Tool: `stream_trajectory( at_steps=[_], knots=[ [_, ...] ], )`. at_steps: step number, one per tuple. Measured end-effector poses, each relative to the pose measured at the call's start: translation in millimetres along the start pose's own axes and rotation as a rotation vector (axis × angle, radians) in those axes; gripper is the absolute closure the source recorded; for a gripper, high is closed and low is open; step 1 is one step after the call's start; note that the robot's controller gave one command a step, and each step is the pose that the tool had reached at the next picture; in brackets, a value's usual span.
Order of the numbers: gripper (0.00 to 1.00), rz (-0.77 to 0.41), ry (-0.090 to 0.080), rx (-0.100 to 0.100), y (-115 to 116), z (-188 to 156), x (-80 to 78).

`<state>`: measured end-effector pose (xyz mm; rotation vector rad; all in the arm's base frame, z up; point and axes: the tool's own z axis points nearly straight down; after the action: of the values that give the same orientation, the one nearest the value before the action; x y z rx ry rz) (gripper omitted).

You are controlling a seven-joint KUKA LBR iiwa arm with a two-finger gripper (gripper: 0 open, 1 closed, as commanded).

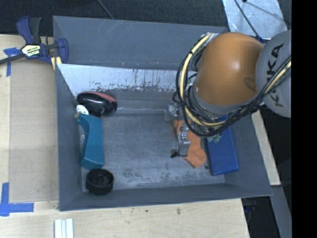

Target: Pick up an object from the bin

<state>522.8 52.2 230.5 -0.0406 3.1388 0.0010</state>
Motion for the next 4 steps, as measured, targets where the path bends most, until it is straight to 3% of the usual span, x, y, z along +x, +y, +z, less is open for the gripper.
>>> stream_trajectory(
  at_steps=[1, 2, 3, 4],
  knots=[
    [0.00, 0.033, -0.004, 0.000, -55.0, 22.1, -36.9],
    [0.00, -0.025, -0.002, 0.001, -73.8, 39.5, -31.2],
    [1.00, 0.035, -0.002, 0.000, -94.0, 88.0, -63.1],
    [0.00, 0.036, -0.003, 0.000, -94.1, 87.9, -63.2]
  ],
)
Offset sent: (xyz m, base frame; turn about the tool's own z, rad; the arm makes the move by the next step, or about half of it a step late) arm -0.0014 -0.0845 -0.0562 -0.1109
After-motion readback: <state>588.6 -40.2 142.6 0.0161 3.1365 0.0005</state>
